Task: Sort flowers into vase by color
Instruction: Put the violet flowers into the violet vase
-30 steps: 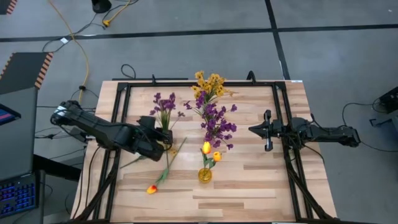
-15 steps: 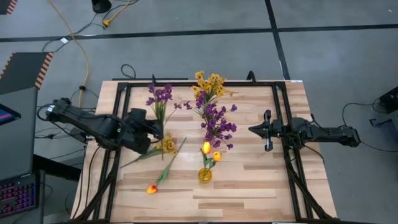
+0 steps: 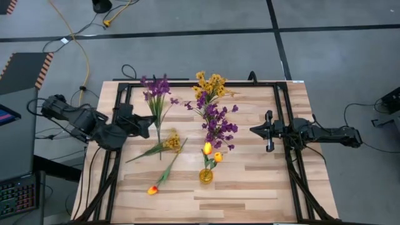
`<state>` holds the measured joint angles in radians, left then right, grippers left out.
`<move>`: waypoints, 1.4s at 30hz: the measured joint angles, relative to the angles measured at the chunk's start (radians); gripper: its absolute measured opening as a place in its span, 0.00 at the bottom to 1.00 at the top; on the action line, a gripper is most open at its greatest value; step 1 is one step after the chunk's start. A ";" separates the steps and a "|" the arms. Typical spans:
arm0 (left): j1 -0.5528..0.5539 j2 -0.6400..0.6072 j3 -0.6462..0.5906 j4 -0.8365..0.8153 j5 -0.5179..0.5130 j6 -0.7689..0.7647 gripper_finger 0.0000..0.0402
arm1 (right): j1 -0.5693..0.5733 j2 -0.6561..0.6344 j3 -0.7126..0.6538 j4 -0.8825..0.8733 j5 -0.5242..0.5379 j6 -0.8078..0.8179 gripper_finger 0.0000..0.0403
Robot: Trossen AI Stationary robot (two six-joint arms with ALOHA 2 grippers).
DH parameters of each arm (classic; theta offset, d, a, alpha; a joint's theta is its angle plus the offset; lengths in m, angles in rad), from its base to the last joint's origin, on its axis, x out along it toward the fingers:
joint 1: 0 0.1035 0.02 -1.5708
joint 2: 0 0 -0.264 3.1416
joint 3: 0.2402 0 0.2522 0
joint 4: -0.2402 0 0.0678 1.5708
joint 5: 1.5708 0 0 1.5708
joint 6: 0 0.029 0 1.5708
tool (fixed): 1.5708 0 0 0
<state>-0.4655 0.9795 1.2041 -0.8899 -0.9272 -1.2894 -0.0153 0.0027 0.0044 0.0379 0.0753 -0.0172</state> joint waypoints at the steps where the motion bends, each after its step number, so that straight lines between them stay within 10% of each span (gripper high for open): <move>1: -0.007 -0.011 0.000 0.008 -0.003 0.017 0.00 | 0.000 0.000 0.000 0.000 0.000 0.000 0.11; 29: -0.099 -0.041 0.000 0.037 -0.276 0.406 0.00 | 0.000 0.000 0.000 0.000 0.000 0.000 0.11; 42: -0.244 0.022 -0.150 0.039 -0.538 0.235 0.00 | 0.000 0.000 0.000 0.000 0.000 0.000 0.11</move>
<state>-0.7094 1.0011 1.0538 -0.8506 -1.4648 -1.0542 -0.0151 0.0029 0.0048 0.0376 0.0750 -0.0173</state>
